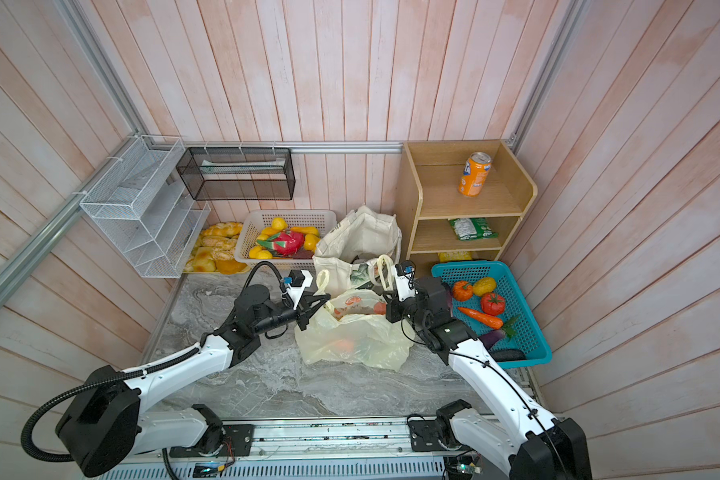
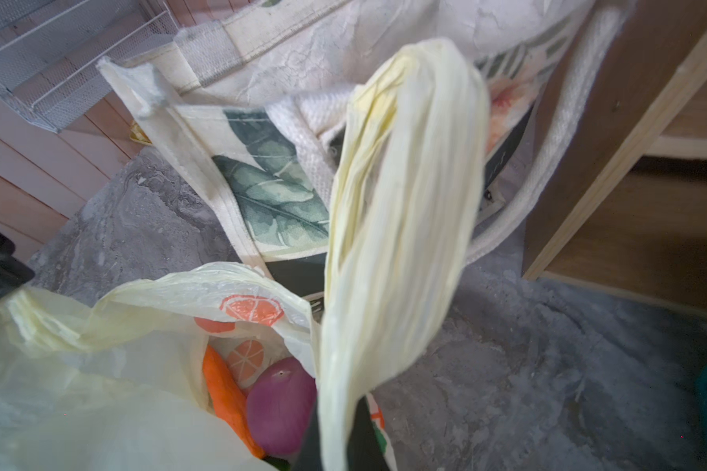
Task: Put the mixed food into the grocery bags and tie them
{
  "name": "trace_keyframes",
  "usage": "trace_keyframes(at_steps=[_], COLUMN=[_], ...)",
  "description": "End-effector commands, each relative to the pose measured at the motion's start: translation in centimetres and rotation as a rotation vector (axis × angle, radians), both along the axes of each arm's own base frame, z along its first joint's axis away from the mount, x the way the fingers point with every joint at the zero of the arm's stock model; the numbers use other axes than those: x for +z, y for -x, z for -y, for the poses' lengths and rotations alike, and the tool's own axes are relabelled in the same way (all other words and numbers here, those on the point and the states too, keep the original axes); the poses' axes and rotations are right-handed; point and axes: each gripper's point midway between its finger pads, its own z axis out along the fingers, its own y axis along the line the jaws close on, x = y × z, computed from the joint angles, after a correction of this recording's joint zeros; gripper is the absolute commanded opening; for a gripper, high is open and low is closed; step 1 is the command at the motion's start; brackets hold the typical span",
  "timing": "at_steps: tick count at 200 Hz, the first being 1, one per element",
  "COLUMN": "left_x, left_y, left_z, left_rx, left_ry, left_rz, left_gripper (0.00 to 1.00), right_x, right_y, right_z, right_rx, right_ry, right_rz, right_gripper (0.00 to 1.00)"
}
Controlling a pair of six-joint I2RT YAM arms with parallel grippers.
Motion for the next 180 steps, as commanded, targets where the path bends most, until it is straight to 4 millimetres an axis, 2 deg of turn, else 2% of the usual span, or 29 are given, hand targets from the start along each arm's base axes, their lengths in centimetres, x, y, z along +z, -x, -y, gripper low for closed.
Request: trace_keyframes(at_steps=[1,14,28,49,103,180], left_x=[1.6,1.7,2.1,2.5,1.3,-0.5], left_y=[-0.9,-2.3,-2.7,-2.2,-2.5,-2.7], left_z=[-0.4,-1.3,-1.9,-1.6,-0.2,2.0], left_rx=[0.057,0.159,0.203,0.174,0.108,-0.022], left_ry=[0.055,0.073,0.085,0.069,-0.04,-0.124], left_rz=[-0.054,-0.109,-0.12,-0.099,-0.162,-0.232], left_gripper=[0.0,0.0,0.0,0.0,0.0,0.0], right_x=[1.5,2.0,2.6,3.7,6.6,6.1], right_y=[0.6,0.9,1.5,2.4,6.1,7.2], right_z=[-0.5,-0.5,-0.7,-1.2,-4.1,-8.6], right_rx=[0.032,0.04,0.061,0.12,0.371,0.512], right_ry=[-0.034,-0.043,-0.058,-0.082,-0.147,0.037], right_rz=[0.027,0.034,0.051,0.092,0.186,0.225], right_gripper=[0.0,0.0,0.0,0.0,0.0,0.0])
